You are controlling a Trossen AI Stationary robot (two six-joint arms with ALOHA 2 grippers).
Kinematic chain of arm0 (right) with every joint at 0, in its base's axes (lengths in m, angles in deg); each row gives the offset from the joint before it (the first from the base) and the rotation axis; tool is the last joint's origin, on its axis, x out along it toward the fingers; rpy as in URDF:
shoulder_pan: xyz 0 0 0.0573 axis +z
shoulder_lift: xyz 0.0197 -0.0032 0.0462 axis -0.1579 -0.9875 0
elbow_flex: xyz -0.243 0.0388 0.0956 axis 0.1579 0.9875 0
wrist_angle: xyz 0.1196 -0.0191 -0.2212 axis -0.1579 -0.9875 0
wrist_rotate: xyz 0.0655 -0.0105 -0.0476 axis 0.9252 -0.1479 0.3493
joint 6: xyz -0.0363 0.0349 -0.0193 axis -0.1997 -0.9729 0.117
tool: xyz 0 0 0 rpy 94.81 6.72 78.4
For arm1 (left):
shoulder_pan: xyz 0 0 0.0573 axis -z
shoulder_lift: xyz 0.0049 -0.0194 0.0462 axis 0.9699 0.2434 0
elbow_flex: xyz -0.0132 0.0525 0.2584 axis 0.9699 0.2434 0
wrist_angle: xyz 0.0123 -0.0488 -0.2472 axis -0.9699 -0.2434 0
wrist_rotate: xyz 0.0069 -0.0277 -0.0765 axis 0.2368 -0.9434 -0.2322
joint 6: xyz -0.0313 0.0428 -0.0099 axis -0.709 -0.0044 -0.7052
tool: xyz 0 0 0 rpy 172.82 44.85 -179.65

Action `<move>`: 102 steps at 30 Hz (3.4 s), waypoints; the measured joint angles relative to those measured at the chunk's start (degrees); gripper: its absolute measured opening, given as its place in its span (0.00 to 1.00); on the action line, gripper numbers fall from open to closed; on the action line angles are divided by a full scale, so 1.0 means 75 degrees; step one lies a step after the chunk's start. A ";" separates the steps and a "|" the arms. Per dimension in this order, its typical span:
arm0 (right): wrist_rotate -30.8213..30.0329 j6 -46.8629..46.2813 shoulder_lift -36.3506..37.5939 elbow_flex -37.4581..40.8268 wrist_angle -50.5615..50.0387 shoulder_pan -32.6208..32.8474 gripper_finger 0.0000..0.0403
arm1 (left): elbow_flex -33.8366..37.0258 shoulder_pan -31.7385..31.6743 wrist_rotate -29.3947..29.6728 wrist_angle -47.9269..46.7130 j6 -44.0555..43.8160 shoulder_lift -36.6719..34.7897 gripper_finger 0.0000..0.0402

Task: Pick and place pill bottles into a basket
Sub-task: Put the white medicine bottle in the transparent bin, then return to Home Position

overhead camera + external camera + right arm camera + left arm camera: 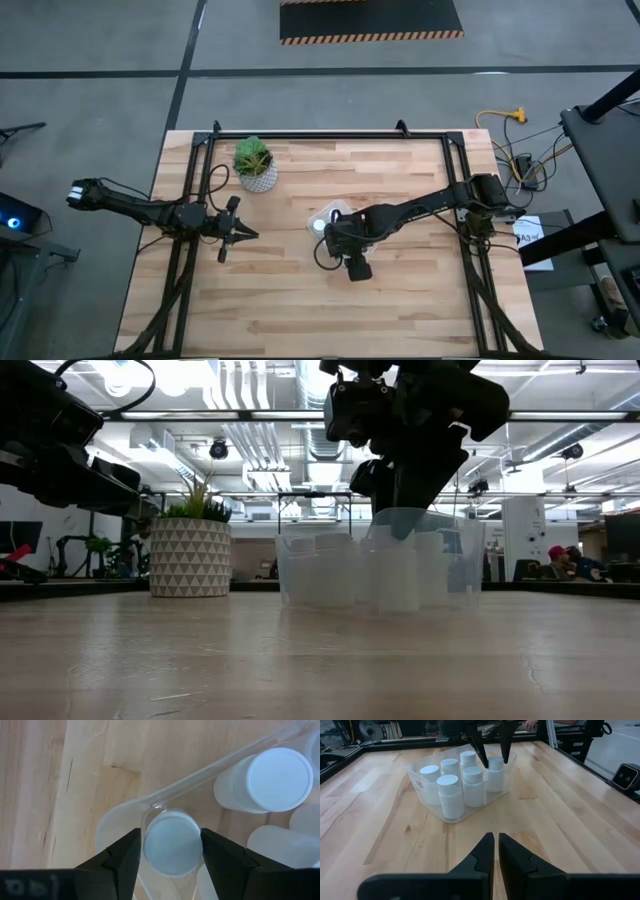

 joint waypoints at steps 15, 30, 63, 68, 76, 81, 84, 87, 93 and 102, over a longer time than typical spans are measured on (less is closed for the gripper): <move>-0.0011 -0.0004 0.0000 0.0003 0.0109 0.0002 0.49 | 0.0000 0.0000 0.0000 0.0000 -0.0006 0.0000 0.02; 0.0131 -0.0062 0.0006 -0.0020 0.0141 0.0019 0.49 | 0.0000 0.0001 0.0000 0.0003 -0.0027 0.0000 0.02; 0.0133 -0.0195 0.0012 -0.0032 0.0145 0.0016 0.63 | 0.0000 0.0001 0.0002 0.0009 -0.0210 -0.0019 0.02; 0.0129 -0.0208 0.0012 -0.0051 0.0144 0.0016 0.71 | 0.0000 0.0000 0.0002 0.0009 -0.0207 -0.0017 0.02; 0.0126 -0.0040 0.0038 -0.0459 -0.0327 0.0016 0.75 | 0.0000 -0.0001 0.0002 0.0009 -0.0204 -0.0017 0.02; 0.0117 0.0018 0.0139 -0.0946 -0.0908 0.0013 0.74 | 0.0000 -0.0001 0.0002 0.0009 -0.0200 -0.0017 0.02; 0.0021 0.0172 0.0365 -0.1052 -0.0852 0.0013 0.73 | 0.0000 -0.0002 0.0005 0.0009 -0.0196 -0.0015 0.02; -0.0611 0.0263 0.0748 -0.1048 -0.0763 0.0016 0.72 | 0.0000 -0.0002 0.0002 0.0007 -0.0186 -0.0022 0.02; -0.1109 0.0418 0.1783 -0.0732 -0.0023 0.0016 0.68 | 0.0000 -0.0002 0.0002 0.0006 -0.0120 -0.0093 0.02; -0.1665 0.0744 0.3900 0.1639 0.2570 0.0025 0.61 | 0.0000 0.0001 0.0002 0.0008 0.0243 -0.0363 0.02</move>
